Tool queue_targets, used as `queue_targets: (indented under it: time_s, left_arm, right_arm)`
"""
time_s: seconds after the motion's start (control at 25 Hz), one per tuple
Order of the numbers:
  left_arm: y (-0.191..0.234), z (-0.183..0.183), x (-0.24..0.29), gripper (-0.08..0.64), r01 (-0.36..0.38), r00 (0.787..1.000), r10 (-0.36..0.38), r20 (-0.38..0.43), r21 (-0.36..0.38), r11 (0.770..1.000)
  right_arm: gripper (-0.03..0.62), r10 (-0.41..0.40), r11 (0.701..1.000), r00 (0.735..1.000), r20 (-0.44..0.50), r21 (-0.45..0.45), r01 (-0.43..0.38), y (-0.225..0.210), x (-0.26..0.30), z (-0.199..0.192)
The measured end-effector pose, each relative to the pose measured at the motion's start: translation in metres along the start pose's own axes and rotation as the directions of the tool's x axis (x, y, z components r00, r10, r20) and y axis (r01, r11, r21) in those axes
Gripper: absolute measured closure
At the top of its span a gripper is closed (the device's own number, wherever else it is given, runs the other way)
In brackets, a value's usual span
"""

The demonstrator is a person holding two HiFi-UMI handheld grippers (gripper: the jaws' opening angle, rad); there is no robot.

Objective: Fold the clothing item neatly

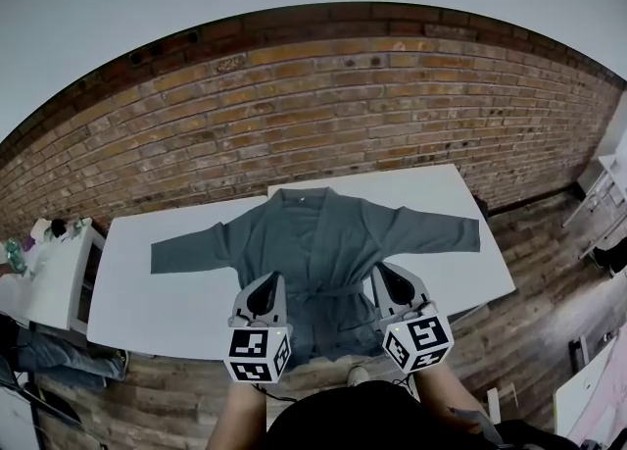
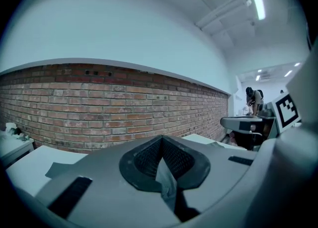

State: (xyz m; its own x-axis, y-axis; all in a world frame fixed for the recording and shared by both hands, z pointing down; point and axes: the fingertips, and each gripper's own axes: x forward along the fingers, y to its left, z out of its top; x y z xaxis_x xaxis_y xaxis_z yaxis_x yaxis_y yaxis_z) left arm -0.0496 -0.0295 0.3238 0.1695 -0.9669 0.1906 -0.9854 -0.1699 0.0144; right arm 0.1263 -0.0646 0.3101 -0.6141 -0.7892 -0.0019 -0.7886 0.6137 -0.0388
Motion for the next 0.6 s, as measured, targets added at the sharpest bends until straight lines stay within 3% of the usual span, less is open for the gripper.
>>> queue_targets:
  time_s: [0.36,0.6]
  left_arm:
    - [0.009,0.001,0.062,0.568,-0.067,0.998,0.066,-0.021,-0.063,0.996]
    - [0.021,-0.009,0.082,0.568,-0.087,0.995,0.085,-0.055,-0.036,0.996]
  right_arm:
    - [0.592,0.06,0.998,0.998,-0.031,0.025,-0.059,-0.053,0.056,-0.01]
    - [0.592,0.078,0.997,0.995,-0.055,-0.003,-0.078,-0.052,0.08,-0.02]
